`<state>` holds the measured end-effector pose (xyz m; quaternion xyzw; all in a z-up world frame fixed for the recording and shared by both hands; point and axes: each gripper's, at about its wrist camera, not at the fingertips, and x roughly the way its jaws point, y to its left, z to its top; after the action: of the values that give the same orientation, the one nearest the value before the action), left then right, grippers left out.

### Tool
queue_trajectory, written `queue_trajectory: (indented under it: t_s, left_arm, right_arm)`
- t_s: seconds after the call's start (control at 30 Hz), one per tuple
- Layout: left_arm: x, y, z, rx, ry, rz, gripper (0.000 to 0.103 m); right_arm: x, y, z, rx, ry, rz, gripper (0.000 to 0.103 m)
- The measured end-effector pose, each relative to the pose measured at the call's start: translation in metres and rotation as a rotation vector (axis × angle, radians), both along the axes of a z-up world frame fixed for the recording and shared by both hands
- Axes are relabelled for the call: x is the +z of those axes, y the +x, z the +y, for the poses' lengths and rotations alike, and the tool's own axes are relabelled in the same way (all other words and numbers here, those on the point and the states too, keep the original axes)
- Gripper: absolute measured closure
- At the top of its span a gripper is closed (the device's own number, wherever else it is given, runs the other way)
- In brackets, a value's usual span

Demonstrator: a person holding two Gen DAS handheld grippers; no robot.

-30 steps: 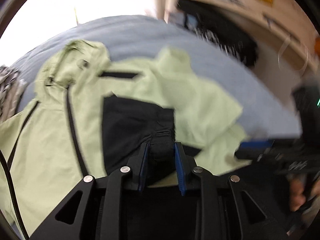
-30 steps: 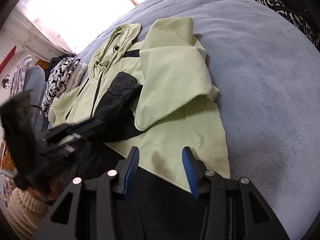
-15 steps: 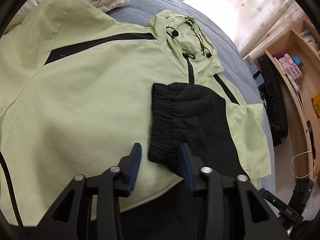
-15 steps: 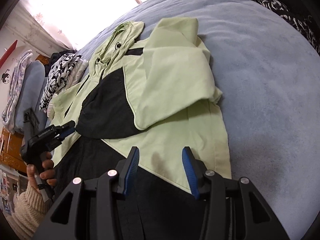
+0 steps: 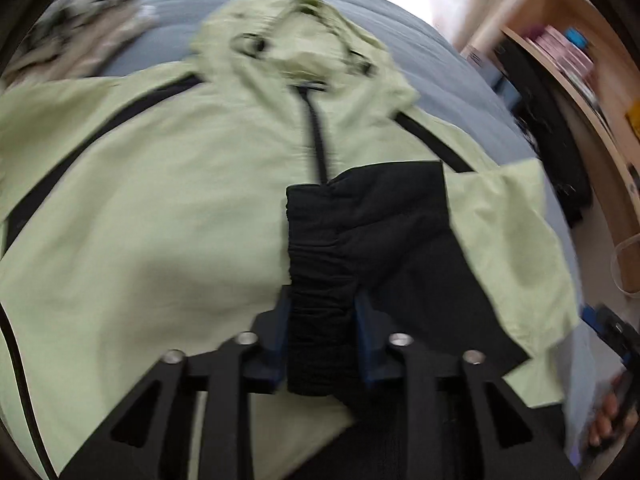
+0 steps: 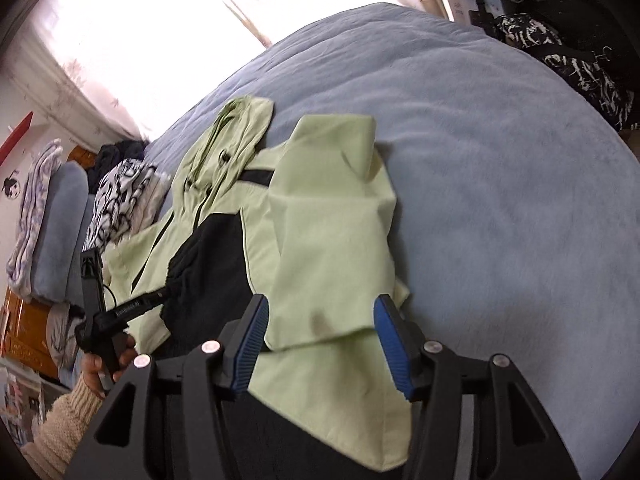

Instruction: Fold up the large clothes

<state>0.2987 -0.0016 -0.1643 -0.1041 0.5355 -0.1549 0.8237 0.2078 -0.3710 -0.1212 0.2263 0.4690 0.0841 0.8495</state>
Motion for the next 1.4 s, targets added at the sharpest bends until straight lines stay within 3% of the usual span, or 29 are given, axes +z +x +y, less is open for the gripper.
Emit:
queue_trajectory:
  t_s: [0.1,0.17,0.23,0.3,0.37,0.5,0.53,0.63,0.73,0.8,0.9,0.97,1.0,1.03,1.07,1.13,1.2,1.27,1.3,1.37,1.4]
  left_arm:
    - [0.042,-0.006,-0.017,-0.048,0.068,-0.154,0.090]
    - [0.076,-0.010,-0.011,-0.035,0.053,-0.253,0.090]
    - [0.100,-0.009,0.011,0.027,0.054,-0.333,0.090]
    - [0.107,-0.001,0.039,0.132,0.118,-0.374,0.089]
    - [0.093,0.012,0.062,0.193,0.149,-0.324,0.085]
    - [0.030,0.030,0.078,0.179,0.191,-0.123,0.076]
    - [0.017,0.030,0.079,0.182,0.212,-0.093,0.070]
    - [-0.002,0.031,0.082,0.189,0.202,-0.062,0.061]
    - [-0.004,0.034,0.079,0.184,0.168,-0.071,0.042]
    - [-0.006,0.039,0.076,0.177,0.174,-0.065,0.038]
    - [-0.007,0.048,0.069,0.166,0.207,-0.053,0.040]
    - [-0.004,0.050,0.066,0.166,0.231,-0.077,0.074]
    - [-0.001,0.049,0.067,0.167,0.221,-0.089,0.077]
    - [0.004,0.045,0.072,0.180,0.192,-0.105,0.081]
    - [0.007,0.042,0.077,0.193,0.164,-0.117,0.082]
    - [0.010,0.033,0.084,0.218,0.120,-0.134,0.082]
    - [0.001,0.024,0.082,0.222,0.144,-0.114,0.081]
    - [-0.007,0.019,0.080,0.222,0.160,-0.106,0.076]
    - [-0.006,0.018,0.080,0.225,0.151,-0.109,0.076]
    - [-0.003,0.016,0.085,0.227,0.112,-0.078,0.066]
    - [-0.002,0.015,0.087,0.222,0.101,-0.070,0.063]
  right_arm:
    - [0.000,0.011,-0.008,-0.021,0.001,0.002,0.048]
    - [0.003,0.020,-0.013,-0.032,0.003,-0.004,0.048]
    - [0.006,0.029,-0.018,-0.049,0.005,-0.014,0.048]
    - [0.008,0.035,-0.020,-0.061,-0.005,-0.023,0.048]
    - [0.006,0.045,-0.022,-0.069,-0.006,-0.024,0.048]
    - [-0.009,0.073,-0.022,-0.071,0.017,0.005,0.048]
    - [-0.016,0.083,-0.021,-0.069,0.026,0.023,0.048]
    - [-0.033,0.109,-0.019,-0.081,0.022,0.063,0.048]
    - [-0.046,0.131,-0.018,-0.102,-0.003,0.094,0.048]
    - [-0.057,0.145,-0.021,-0.114,0.017,0.116,0.048]
    - [-0.070,0.158,-0.026,-0.129,0.074,0.130,0.048]
    - [-0.073,0.164,-0.028,-0.136,0.105,0.107,0.048]
    - [-0.072,0.166,-0.028,-0.132,0.109,0.094,0.059]
    - [-0.067,0.169,-0.025,-0.124,0.069,0.075,0.098]
    - [-0.061,0.172,-0.019,-0.105,0.025,0.066,0.100]
    - [-0.039,0.173,-0.011,-0.087,-0.082,-0.012,0.100]
    - [-0.031,0.177,-0.003,-0.077,-0.169,-0.049,0.100]
    - [-0.040,0.185,-0.002,-0.080,-0.213,0.013,0.095]
    - [-0.044,0.185,-0.005,-0.085,-0.210,0.048,0.090]
    - [-0.044,0.175,-0.018,-0.097,-0.141,0.067,0.078]
    - [-0.043,0.167,-0.024,-0.093,-0.095,0.069,0.064]
